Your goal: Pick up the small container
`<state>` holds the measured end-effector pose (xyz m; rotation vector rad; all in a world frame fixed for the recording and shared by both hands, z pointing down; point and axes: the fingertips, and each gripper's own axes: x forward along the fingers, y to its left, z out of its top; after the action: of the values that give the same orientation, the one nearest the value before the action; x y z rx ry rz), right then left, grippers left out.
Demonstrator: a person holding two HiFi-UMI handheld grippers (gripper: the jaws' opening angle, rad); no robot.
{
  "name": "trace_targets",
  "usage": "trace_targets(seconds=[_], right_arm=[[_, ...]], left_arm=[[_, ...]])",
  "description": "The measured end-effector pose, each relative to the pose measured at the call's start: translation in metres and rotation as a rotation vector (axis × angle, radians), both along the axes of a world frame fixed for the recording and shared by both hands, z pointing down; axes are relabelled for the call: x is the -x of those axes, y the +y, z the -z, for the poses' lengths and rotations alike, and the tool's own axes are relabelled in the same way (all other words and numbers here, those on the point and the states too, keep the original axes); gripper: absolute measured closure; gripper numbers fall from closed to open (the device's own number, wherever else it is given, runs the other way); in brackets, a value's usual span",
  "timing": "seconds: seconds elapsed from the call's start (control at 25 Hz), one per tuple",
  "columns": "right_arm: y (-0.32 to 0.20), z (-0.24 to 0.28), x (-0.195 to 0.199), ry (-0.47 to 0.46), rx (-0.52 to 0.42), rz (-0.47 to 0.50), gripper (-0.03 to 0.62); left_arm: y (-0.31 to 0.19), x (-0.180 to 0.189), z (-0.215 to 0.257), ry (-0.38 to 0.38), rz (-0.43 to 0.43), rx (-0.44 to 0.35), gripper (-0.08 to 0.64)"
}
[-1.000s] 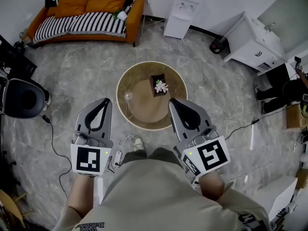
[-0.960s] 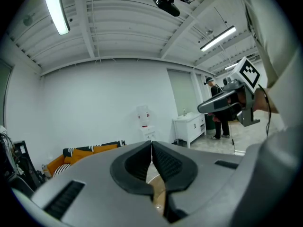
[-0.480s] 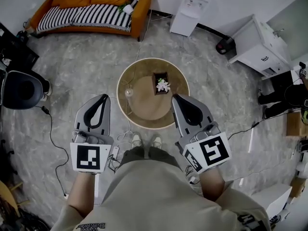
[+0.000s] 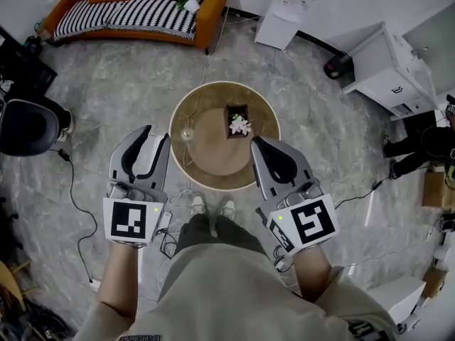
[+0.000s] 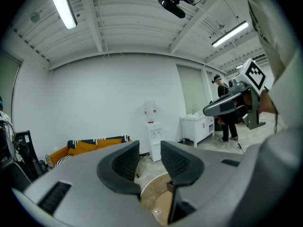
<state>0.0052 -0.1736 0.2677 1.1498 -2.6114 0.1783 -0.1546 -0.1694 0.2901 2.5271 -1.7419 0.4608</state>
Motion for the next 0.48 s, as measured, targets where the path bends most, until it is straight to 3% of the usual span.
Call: trace_targets(seconds=[0.2,0.48], right_arm=[[-0.023,-0.007,0.001,-0.069,0.032,0.026,0.595],[-0.049,-0.029,0.016,-0.104,0.02,0.061,0.595]], left_arm=[[-0.033,-0.01,-0.036,-0.006,-0.022,-0.025,0.353],[-0.065,-0.017,-0.105,-0.053,-0.067,0.01,0.248]])
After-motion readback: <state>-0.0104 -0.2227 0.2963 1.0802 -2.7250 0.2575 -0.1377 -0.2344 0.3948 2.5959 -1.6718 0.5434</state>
